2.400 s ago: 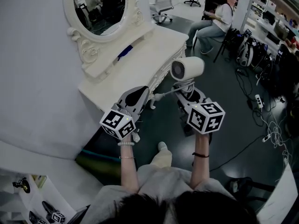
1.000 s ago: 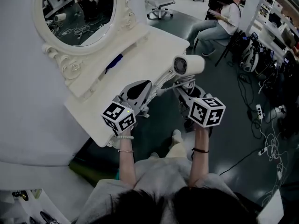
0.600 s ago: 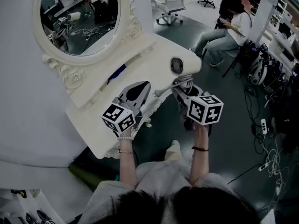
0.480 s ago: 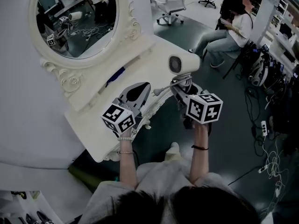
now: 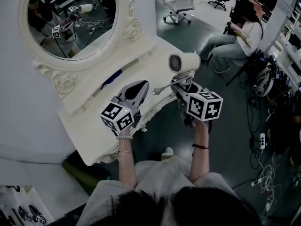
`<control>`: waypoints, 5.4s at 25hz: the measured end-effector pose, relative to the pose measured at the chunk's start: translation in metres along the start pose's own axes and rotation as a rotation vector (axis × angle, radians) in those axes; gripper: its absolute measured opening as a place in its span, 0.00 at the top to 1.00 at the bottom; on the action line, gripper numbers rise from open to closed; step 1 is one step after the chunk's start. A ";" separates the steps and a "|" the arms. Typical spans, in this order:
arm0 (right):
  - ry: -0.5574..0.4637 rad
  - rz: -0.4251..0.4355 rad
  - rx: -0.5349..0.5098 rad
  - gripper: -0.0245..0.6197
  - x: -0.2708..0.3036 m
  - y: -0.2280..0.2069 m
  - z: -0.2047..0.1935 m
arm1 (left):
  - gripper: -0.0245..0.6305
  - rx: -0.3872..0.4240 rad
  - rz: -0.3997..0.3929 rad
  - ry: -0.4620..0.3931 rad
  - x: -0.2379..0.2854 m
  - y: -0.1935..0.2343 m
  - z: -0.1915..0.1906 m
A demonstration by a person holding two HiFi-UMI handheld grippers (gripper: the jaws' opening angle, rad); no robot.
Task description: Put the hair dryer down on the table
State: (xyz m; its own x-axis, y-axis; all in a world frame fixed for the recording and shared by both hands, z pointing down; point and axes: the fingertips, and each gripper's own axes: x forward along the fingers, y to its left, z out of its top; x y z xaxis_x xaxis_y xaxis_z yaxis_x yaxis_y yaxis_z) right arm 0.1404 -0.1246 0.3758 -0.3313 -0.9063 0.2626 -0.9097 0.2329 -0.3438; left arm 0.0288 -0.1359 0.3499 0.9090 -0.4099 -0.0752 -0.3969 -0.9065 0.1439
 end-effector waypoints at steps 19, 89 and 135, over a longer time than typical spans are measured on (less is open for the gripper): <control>0.223 0.094 0.007 0.68 0.093 -0.041 -0.040 | 0.96 -0.122 0.155 0.063 0.031 0.073 -0.053; 0.865 0.079 -0.215 0.68 0.262 -0.112 -0.165 | 0.96 -0.512 0.372 0.225 0.065 0.195 -0.204; 0.700 -0.026 -0.330 0.58 0.257 -0.106 -0.142 | 0.96 -0.478 0.396 0.187 0.041 0.178 -0.188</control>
State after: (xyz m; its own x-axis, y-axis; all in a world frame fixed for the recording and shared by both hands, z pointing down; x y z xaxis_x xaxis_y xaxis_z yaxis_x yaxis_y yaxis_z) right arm 0.1158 -0.3320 0.6081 -0.2904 -0.5046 0.8131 -0.9104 0.4075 -0.0723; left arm 0.0195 -0.2956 0.5584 0.7293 -0.6404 0.2409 -0.6456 -0.5276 0.5522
